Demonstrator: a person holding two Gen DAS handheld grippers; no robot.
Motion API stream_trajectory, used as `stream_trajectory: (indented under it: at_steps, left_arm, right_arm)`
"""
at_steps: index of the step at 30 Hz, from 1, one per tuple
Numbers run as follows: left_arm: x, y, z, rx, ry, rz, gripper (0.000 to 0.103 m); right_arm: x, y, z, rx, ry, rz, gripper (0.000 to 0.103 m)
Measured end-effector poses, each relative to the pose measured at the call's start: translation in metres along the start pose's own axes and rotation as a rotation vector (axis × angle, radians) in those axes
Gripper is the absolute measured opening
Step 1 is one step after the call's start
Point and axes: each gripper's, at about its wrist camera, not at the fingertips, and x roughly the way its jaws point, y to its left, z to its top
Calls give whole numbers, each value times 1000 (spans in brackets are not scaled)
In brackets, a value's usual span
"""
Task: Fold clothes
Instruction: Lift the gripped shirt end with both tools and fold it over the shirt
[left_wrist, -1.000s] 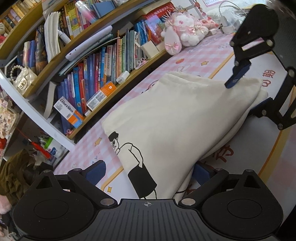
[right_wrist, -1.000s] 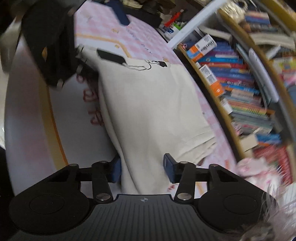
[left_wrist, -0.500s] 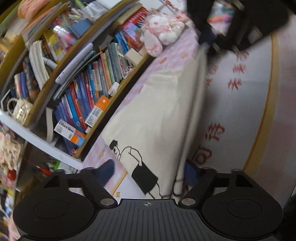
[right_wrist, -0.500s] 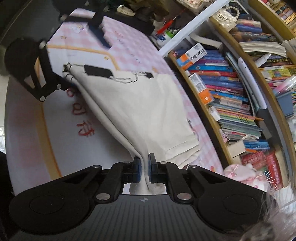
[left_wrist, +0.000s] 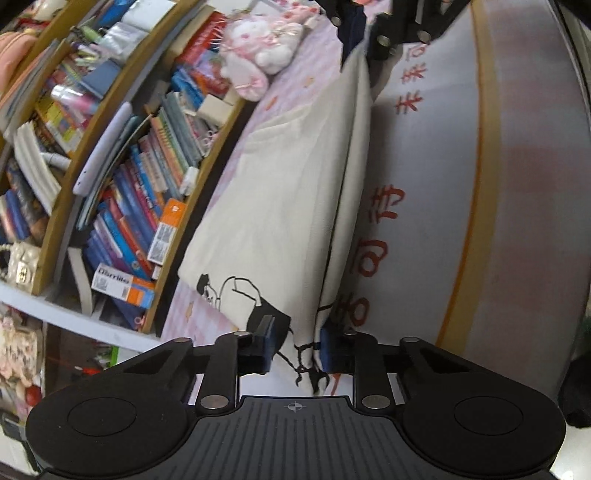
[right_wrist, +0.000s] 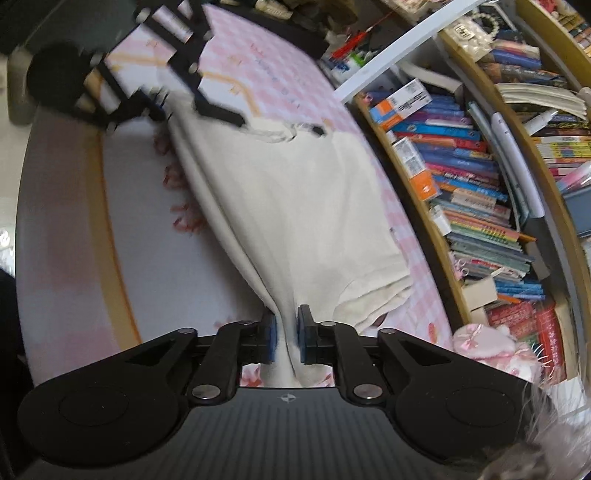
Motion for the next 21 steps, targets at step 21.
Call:
stream_trajectory:
  at_steps: [21]
  left_arm:
    - [-27, 18, 5, -21, -11, -138, 6]
  right_arm:
    - [-13, -14, -13, 22, 40, 90, 11]
